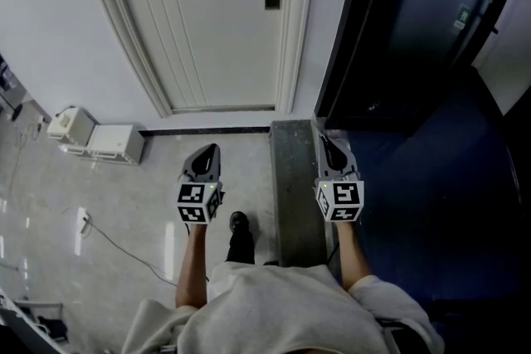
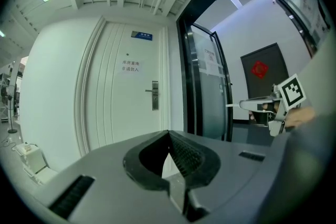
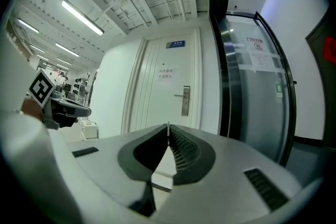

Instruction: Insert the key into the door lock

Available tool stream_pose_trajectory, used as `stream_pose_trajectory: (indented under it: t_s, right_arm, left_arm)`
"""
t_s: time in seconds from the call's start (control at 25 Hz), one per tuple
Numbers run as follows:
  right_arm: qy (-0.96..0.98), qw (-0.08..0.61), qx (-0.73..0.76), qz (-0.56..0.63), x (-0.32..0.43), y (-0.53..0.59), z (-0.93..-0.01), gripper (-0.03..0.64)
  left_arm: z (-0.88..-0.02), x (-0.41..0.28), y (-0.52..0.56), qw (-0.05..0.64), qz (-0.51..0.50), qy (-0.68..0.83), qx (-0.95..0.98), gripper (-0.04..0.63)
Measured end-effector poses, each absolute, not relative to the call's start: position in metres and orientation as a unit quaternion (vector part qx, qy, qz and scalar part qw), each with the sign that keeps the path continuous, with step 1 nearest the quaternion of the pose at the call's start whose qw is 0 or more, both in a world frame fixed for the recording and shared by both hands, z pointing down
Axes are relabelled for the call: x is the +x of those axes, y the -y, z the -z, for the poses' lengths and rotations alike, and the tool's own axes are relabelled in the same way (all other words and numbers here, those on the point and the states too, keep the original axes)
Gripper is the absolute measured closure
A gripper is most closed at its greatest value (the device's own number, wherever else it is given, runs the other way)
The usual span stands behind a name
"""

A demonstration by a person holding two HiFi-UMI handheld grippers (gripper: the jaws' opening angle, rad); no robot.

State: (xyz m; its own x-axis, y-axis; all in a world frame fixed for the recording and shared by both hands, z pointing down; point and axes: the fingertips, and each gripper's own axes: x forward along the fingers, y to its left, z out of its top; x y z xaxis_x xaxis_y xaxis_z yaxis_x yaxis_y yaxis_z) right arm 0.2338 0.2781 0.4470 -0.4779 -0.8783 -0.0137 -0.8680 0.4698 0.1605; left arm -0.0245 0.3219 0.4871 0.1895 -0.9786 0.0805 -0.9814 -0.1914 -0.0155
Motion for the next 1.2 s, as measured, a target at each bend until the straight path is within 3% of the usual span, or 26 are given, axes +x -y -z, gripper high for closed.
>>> stream_pose_trajectory:
  t_s: [1.2]
  right_arm:
    - [0.831,0.057,0.548,0.079,0.063,0.089,-0.413,0.586]
  left_arm:
    - [-0.459,-0.195,0.068,0.031,-0.015,0.601,0.798,0.578]
